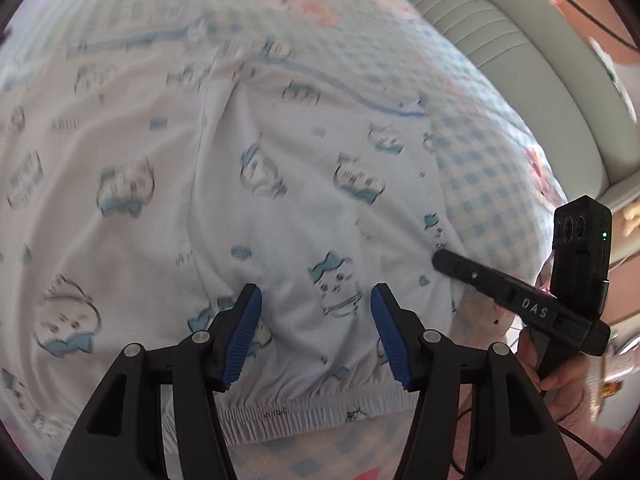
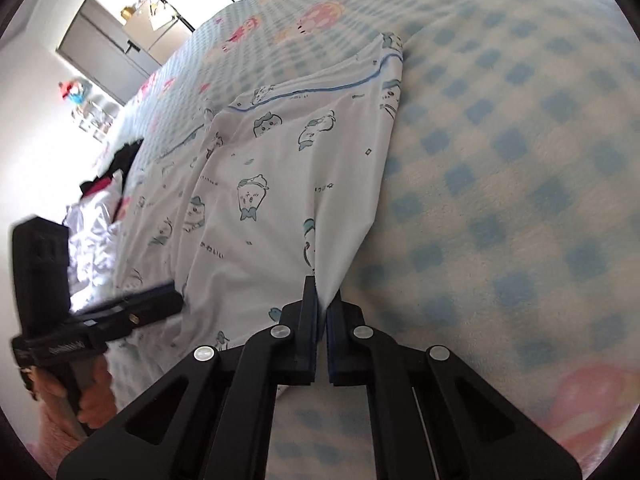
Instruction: Fold clothes
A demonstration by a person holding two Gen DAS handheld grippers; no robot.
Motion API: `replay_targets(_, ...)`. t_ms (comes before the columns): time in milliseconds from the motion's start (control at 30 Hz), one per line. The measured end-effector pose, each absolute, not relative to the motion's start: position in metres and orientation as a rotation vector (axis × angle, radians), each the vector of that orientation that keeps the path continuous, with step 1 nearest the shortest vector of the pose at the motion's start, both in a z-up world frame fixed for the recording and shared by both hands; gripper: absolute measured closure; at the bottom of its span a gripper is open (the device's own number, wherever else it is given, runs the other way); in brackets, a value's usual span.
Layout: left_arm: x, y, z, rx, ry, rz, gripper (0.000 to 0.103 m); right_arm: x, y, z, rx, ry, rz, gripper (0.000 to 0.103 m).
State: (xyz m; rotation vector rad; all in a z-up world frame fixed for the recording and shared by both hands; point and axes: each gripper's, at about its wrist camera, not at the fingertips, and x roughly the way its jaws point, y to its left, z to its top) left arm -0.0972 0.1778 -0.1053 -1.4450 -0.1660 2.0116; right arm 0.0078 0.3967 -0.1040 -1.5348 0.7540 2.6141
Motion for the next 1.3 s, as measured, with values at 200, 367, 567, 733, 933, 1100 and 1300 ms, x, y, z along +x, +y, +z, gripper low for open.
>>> replay_targets(200,-0.101,0.205,-0.127,-1.508,0.011,1.998,0.057,0.014,0.402,-0.105,-1.551,0.957,2.631,0.100)
replay_targets(367,-0.099,0.215,-0.131,-1.518,0.102,2.042,0.057,0.005,0.386,-0.123,-1.651,0.897,2.593,0.098)
replay_targets(567,-0.107,0.211,-0.141,-1.581,0.125,2.053,0.057,-0.001,0.363,-0.129,-1.699,0.504,2.537,0.101)
replay_targets(733,-0.103,0.213,-0.140,-1.570,0.176,2.068,0.057,0.015,0.384,-0.118,-1.628,0.521,2.508,0.103)
replay_targets(933,-0.090,0.210,-0.113,-1.481,0.058,2.085,0.056,0.029,0.398,-0.097,-1.572,0.659,2.581,0.096)
replay_targets(1100,-0.078,0.204,-0.104,-1.452,0.005,2.065,0.056,0.012,0.369,-0.105,-1.727,0.624,2.629,0.095)
replay_targets(1300,-0.075,0.204,-0.104,-1.419,-0.018,2.056,0.056,0.004,0.361,-0.117,-1.773,0.705,2.630,0.092)
